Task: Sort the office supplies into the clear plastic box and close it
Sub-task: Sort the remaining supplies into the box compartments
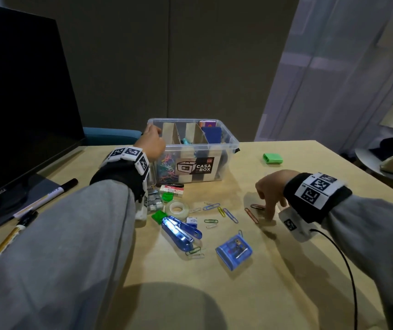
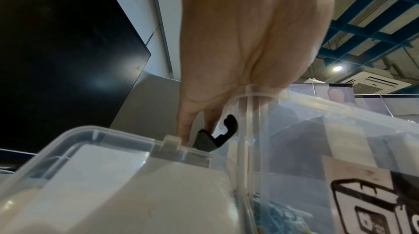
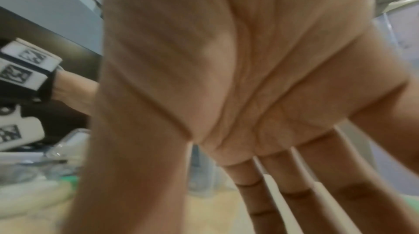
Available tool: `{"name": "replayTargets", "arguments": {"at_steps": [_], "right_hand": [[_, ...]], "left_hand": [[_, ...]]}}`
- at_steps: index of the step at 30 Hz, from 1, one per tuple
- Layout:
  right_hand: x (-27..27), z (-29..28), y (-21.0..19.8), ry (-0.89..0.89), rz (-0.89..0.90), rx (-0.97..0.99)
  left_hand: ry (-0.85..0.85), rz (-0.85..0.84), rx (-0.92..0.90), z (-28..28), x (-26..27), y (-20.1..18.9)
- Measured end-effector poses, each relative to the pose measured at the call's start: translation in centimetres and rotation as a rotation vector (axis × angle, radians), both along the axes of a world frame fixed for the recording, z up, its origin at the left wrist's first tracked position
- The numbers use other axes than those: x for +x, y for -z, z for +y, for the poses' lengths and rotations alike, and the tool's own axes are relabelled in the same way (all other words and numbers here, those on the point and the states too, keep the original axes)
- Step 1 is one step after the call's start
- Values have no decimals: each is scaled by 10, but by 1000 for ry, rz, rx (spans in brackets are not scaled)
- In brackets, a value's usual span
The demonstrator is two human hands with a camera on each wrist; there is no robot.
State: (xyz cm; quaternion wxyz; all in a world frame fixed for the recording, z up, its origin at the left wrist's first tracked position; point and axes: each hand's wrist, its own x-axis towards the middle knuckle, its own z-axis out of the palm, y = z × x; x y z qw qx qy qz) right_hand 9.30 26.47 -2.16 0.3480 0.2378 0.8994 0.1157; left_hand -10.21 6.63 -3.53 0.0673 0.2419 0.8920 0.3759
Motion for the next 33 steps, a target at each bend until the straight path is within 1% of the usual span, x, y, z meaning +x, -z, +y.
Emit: {"name": "replayTargets", "arguments": {"at_steps": [3,7,11,14,16,21,26,30,31,33], "right_hand": [[5,5,6,71,-1,-60],[2,5,21,122,47,-232],[-5,-11,26,57,35,-332],[-10,-20,34,-36,72,-328],[-16,-21,39,-66,87,-326],[-38,-20,42,-60,144,-423],[-65,-23,51,-126,215,-448],[-79,-25,51,-15,239,-654],[-80,-25,48,-10,257,-678],[-83,-24,46,-83,343,-624]], "left_hand": [[5,13,-5,1,-2,1],[3,31,-3,2,-5,3],[-7,31,25,2,-7,5],[-3,34,49,3,-9,7],[-2,31,62,3,-10,8],[-5,28,71,3,-11,9],[2,16,73,3,-11,9],[2,17,76,2,-11,9],[2,18,76,2,-10,9],[2,22,75,2,-10,9]]}}
